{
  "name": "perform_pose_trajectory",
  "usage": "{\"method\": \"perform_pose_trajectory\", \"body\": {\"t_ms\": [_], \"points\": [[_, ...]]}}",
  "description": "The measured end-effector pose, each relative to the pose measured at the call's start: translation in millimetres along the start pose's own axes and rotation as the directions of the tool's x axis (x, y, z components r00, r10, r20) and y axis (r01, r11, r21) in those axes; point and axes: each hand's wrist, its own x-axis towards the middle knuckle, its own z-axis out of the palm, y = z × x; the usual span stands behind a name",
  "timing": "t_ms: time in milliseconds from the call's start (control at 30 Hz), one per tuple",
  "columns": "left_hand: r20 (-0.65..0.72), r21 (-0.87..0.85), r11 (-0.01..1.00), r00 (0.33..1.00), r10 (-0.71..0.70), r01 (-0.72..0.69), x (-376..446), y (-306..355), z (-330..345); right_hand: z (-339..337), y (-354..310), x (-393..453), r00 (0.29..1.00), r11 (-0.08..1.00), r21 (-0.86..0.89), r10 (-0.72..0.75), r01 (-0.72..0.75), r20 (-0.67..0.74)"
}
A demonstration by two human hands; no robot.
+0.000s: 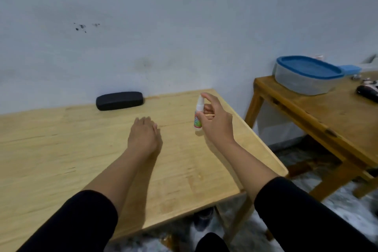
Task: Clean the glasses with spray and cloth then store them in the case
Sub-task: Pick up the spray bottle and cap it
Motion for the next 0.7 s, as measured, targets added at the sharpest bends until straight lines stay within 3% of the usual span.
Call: {"method": "perform_pose_trajectory", "body": {"t_ms": [167,700], "points": [[-0.026,0.045,0.993,0.994,-0.108,0.109,15.0,-41.3,2.1,51.5,-6.1,26.8,0.997,0.999,0.032,0.026,-0.029,0.079],[-0.060,0.131,0.986,0.993,-0.099,0.106,24.9,-53.0,19.6,174.8,9.0,133.0,0.981,0.997,-0.082,0.020,-0.004,0.193]]}}
